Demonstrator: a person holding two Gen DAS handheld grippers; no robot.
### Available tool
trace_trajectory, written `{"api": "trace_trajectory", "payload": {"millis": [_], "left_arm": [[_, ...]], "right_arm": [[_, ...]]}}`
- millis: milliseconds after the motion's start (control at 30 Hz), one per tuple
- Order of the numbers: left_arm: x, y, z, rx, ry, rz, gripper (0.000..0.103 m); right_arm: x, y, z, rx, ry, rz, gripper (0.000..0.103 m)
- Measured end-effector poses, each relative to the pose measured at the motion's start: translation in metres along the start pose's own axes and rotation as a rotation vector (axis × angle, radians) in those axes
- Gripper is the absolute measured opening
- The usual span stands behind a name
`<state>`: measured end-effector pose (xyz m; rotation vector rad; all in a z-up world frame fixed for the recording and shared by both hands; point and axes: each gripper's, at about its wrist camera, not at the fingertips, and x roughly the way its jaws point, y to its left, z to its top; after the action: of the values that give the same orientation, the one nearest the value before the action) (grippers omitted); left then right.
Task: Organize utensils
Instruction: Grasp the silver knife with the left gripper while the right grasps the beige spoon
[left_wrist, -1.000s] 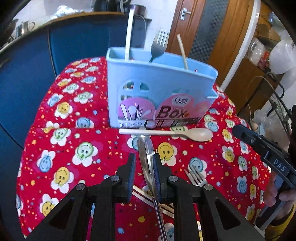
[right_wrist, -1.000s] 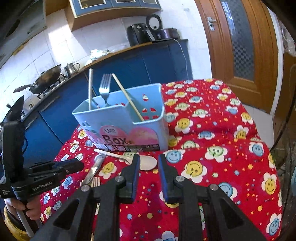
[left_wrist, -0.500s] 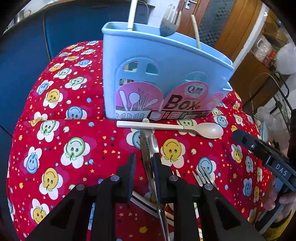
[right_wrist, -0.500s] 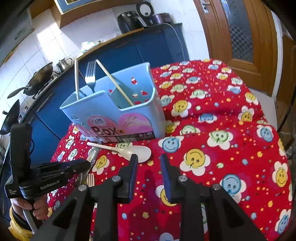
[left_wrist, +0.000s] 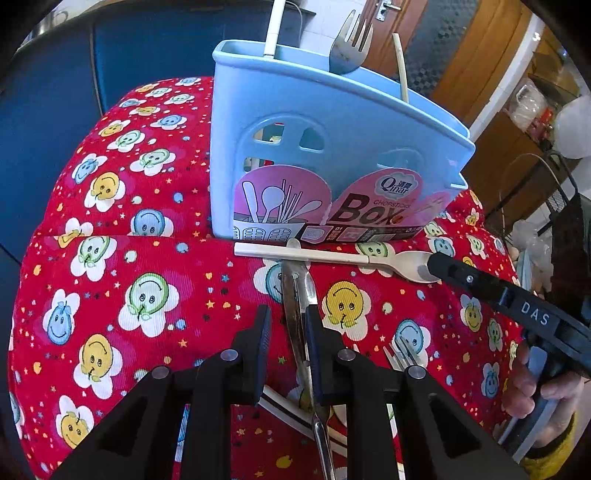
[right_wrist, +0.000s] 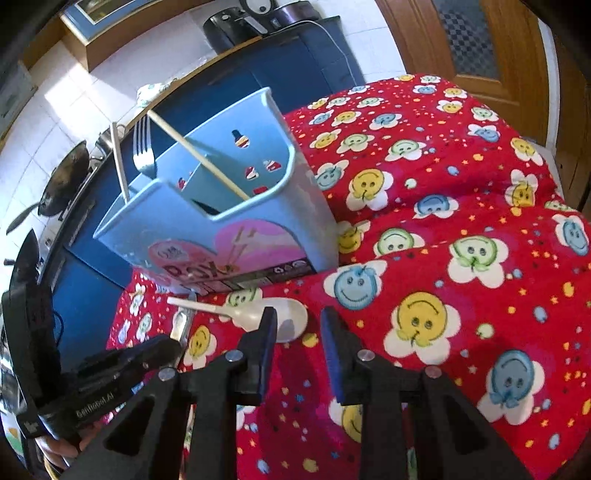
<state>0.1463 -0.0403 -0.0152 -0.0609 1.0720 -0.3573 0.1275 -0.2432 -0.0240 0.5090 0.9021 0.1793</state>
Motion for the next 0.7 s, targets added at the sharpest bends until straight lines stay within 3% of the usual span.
{"api": "trace_trajectory", "payload": {"millis": [33,100,167,400,567,700], "left_arm": [[0.000,0.000,0.000,0.000,0.000,0.000,0.019],[0.000,0.000,0.000,-0.001,0.001,-0.001,0.019],[0.001,0.000,0.000,-0.008,0.004,-0.010,0.019],[0.004,0.007,0.006,-0.065,0.026,-0.078,0.019],[0.008,0.009,0.009,-0.108,0.031,-0.107,0.005],[0.004,0.018,0.011,-0.153,0.020,-0.157,0.002]], "right_arm": [[0.001,0.000,0.000,0.005,0.000,0.002,0.027],[0.003,-0.001,0.000,0.020,0.003,0.012,0.012],[0.007,-0.003,0.000,0.041,0.014,0.028,0.008],[-0.013,-0.003,0.006,0.024,-0.047,0.054,0.006],[-0.040,0.004,0.013,-0.028,-0.119,0.033,0.005],[-0.060,0.013,0.015,-0.099,-0.168,-0.007,0.005]]}}
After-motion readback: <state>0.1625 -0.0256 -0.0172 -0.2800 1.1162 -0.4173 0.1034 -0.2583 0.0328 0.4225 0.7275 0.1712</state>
